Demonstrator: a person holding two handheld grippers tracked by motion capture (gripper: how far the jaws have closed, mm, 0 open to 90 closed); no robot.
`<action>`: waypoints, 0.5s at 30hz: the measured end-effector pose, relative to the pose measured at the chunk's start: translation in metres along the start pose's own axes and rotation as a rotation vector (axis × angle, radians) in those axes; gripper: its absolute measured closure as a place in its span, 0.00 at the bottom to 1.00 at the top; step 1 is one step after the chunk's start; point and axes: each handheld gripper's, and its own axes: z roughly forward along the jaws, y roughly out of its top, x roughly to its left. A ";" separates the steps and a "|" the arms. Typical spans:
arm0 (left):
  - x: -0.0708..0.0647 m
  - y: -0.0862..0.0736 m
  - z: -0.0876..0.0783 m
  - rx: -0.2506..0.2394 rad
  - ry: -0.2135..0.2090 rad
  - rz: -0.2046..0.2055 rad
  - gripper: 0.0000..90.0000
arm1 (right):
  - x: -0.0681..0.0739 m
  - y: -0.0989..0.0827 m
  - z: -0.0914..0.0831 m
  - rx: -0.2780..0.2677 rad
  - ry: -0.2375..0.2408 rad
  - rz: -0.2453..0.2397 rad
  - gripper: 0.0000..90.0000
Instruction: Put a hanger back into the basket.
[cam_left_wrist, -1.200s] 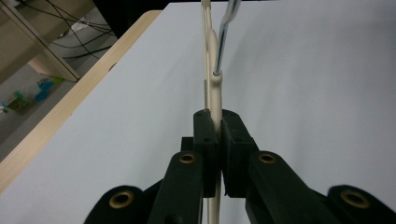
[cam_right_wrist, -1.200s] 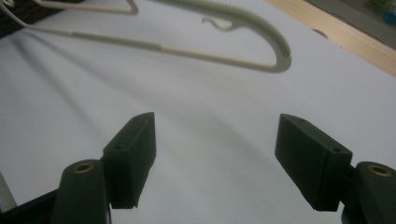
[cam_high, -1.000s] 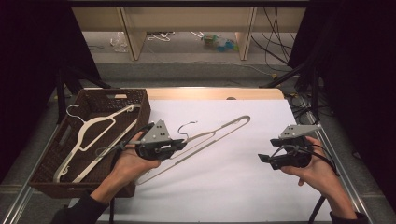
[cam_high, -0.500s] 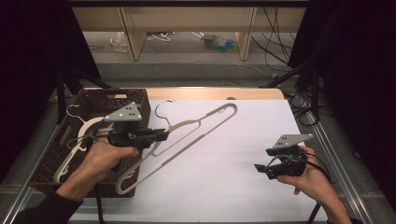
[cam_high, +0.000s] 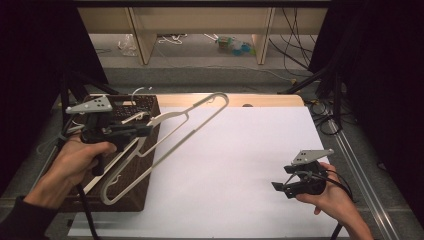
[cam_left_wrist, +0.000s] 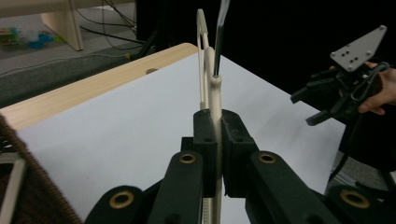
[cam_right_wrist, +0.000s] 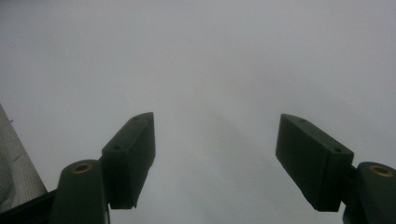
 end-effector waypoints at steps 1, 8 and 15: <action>0.006 0.001 -0.005 0.002 0.011 -0.006 0.96 | 0.000 -0.001 -0.001 -0.004 0.002 0.010 0.33; 0.025 0.006 -0.021 0.007 0.036 -0.039 0.95 | -0.001 -0.005 -0.003 0.002 0.005 0.029 0.33; 0.050 0.003 -0.037 -0.017 0.084 -0.085 0.95 | -0.001 -0.008 -0.004 0.003 0.004 0.046 0.33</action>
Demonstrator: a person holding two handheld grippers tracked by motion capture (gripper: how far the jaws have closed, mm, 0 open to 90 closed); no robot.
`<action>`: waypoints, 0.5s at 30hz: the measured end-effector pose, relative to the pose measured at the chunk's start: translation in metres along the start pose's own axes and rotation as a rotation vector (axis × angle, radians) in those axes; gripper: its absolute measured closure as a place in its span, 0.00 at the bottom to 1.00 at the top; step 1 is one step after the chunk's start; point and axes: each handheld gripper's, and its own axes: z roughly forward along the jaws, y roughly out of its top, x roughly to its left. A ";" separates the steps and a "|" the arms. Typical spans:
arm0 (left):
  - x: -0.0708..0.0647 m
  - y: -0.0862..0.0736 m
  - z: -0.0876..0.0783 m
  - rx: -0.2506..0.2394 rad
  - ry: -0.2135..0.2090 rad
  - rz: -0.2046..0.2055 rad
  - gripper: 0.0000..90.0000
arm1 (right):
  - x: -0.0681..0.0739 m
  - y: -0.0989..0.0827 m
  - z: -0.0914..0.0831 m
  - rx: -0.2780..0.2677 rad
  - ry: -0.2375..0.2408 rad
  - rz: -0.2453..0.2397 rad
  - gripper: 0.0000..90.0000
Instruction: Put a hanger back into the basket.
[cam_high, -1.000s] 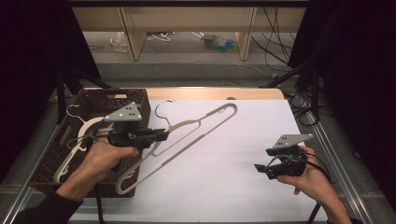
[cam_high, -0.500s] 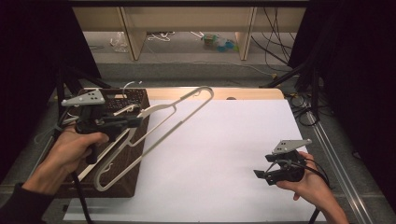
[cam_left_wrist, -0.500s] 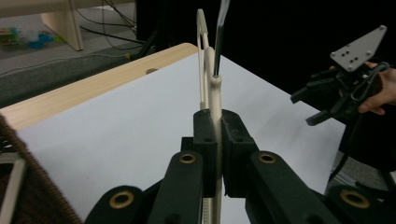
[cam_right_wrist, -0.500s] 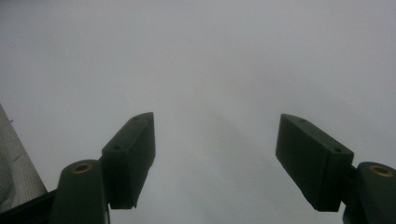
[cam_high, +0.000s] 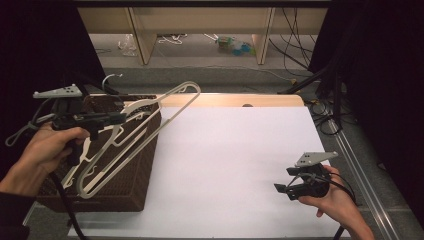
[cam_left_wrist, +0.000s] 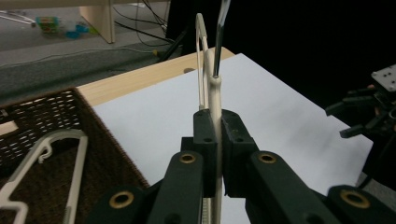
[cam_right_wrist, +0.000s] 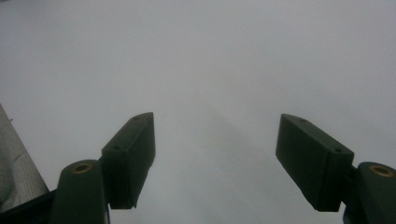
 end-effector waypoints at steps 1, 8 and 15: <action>0.004 -0.001 -0.001 0.000 0.008 -0.007 0.95 | 0.000 0.000 -0.001 0.001 0.001 -0.003 0.33; 0.033 -0.007 -0.009 0.002 0.056 -0.047 0.95 | 0.000 -0.001 -0.001 -0.001 0.001 -0.013 0.33; 0.062 -0.009 -0.017 -0.003 0.110 -0.043 0.95 | 0.000 -0.002 0.000 0.001 0.004 -0.023 0.33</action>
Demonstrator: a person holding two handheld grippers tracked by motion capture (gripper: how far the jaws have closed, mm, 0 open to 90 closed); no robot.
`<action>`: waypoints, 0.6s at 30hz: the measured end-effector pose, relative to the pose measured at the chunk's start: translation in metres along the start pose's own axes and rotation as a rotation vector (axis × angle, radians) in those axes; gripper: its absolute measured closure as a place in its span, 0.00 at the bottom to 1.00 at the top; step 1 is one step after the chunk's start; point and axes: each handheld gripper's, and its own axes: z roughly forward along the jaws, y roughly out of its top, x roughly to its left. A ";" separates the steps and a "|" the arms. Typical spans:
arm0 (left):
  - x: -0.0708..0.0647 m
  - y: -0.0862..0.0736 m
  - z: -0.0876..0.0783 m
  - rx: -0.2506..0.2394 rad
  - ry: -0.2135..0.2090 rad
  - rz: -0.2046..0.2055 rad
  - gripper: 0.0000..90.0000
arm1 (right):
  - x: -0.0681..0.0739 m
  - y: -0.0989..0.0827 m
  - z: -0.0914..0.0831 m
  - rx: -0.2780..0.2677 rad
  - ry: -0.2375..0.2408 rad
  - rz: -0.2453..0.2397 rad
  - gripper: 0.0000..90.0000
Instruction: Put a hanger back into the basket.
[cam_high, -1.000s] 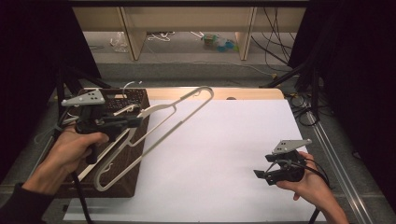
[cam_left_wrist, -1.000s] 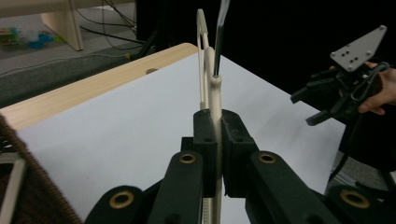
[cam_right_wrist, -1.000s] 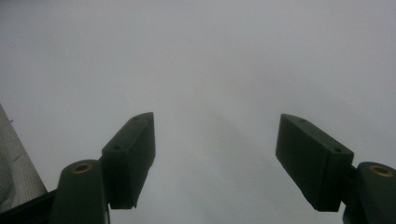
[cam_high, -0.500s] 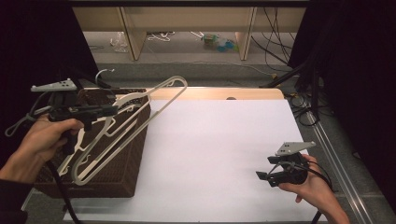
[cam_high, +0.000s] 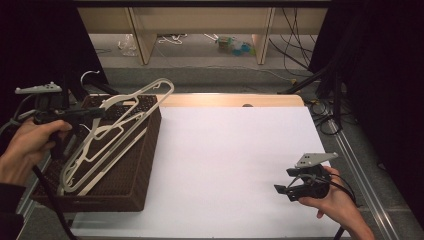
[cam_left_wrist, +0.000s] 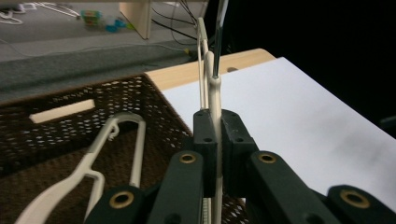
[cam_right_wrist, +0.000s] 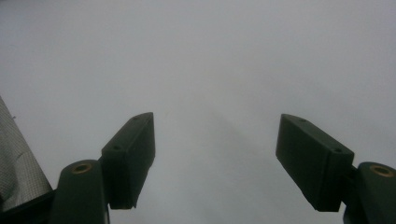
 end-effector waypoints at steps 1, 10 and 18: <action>0.007 -0.001 -0.002 0.008 0.017 0.002 0.95 | 0.000 0.000 0.001 -0.021 -0.008 0.005 0.33; 0.036 -0.011 -0.008 0.018 0.071 0.006 0.95 | 0.000 0.000 0.001 0.004 -0.001 0.012 0.33; 0.053 -0.024 -0.009 0.037 0.062 -0.002 0.95 | 0.000 0.000 0.001 -0.002 0.003 -0.003 0.33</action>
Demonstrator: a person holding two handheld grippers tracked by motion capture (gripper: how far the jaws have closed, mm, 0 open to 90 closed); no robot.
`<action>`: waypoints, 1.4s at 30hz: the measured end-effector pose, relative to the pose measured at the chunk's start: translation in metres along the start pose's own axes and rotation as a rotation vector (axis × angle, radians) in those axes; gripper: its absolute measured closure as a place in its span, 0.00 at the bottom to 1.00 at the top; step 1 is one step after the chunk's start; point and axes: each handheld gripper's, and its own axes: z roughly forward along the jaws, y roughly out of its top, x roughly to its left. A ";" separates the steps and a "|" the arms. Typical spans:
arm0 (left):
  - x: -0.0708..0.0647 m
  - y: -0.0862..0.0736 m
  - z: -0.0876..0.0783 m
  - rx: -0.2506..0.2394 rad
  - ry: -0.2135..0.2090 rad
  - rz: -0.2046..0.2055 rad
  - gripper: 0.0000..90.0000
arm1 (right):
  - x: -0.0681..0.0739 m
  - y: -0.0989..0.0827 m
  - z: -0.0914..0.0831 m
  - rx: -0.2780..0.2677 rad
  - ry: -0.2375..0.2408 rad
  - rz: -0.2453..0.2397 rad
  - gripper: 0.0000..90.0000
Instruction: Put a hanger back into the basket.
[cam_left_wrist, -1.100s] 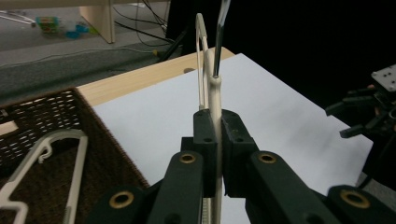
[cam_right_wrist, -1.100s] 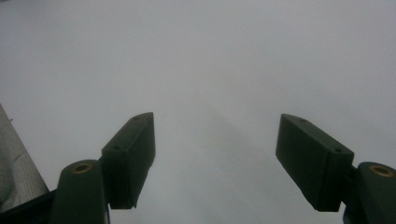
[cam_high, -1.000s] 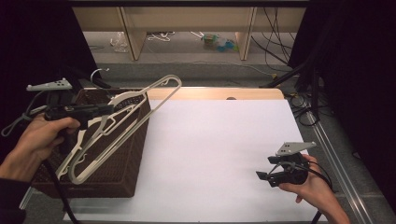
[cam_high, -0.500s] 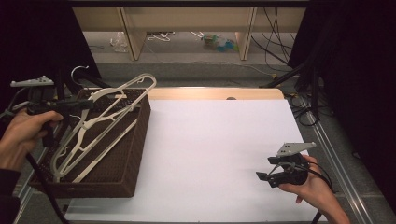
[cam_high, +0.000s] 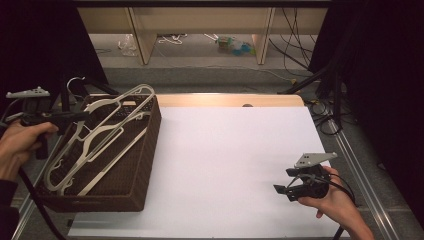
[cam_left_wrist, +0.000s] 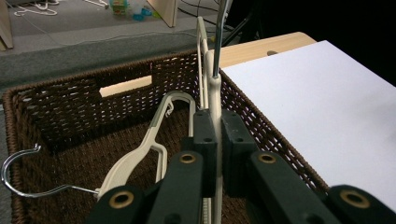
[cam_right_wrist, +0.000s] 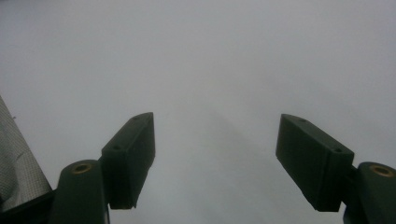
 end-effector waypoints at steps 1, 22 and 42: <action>0.001 -0.004 -0.001 -0.002 -0.011 -0.001 0.95 | 0.001 0.000 0.000 -0.001 -0.002 0.024 0.33; 0.007 -0.039 0.033 0.168 -0.004 -0.042 0.95 | 0.000 0.000 0.000 0.003 0.003 -0.001 0.33; 0.034 -0.063 0.046 0.246 0.264 -0.025 0.85 | 0.001 0.000 -0.001 0.007 0.010 0.010 0.33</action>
